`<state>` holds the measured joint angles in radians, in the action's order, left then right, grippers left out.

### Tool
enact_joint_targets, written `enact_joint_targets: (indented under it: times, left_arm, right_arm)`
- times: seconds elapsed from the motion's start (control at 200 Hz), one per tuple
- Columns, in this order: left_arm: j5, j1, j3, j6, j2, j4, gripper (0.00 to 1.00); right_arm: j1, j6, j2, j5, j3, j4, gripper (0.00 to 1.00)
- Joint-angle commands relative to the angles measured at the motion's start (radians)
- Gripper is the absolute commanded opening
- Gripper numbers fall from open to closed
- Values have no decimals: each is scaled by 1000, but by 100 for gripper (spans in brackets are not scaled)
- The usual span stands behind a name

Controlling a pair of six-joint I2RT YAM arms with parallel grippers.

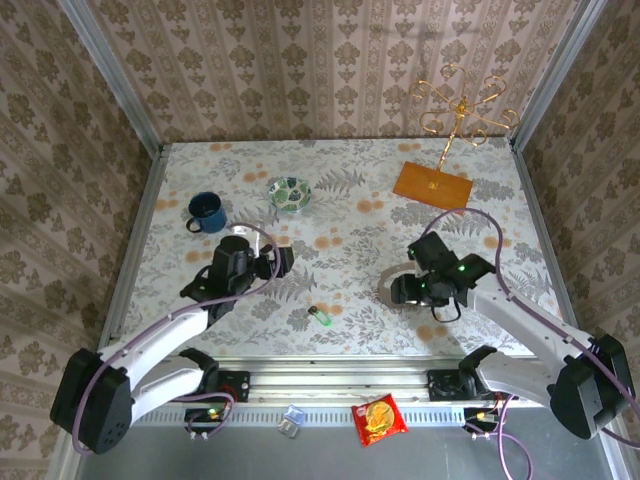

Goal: Put the keys on the keyring

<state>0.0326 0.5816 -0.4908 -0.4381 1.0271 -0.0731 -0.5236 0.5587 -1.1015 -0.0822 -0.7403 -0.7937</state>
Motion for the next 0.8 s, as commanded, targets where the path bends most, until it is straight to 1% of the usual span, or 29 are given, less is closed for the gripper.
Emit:
enact_joint_targets:
  times: [0.0,0.14,0.25,0.485,0.595,0.72,0.745,0.795]
  left_arm:
    - [-1,25,-74,-78,33,73,93]
    - [8,29,-101,-83,66,47,94]
    - [18,29,-128,-91,90,27,94]
    - [48,30,-145,-94,125,-47,94]
    - [57,30,-146,-90,126,-71,94]
    - [70,30,-146,-90,123,-73,94]
    - [73,30,-145,-92,120,-73,94]
    - [79,30,-143,-96,119,-72,94]
  right_arm:
    - [-37,68,-21,35,1,-107,55]
    - [-41,107,-36,-9,25,-49,44]
    - [-41,135,-81,-51,42,33,42]
    - [-41,150,-196,-67,52,144,40]
    - [-41,145,-232,-65,48,164,33]
    - [-41,146,-260,-69,53,187,31]
    - [-41,143,-268,-66,51,186,28]
    - [-41,137,-276,-58,44,180,26]
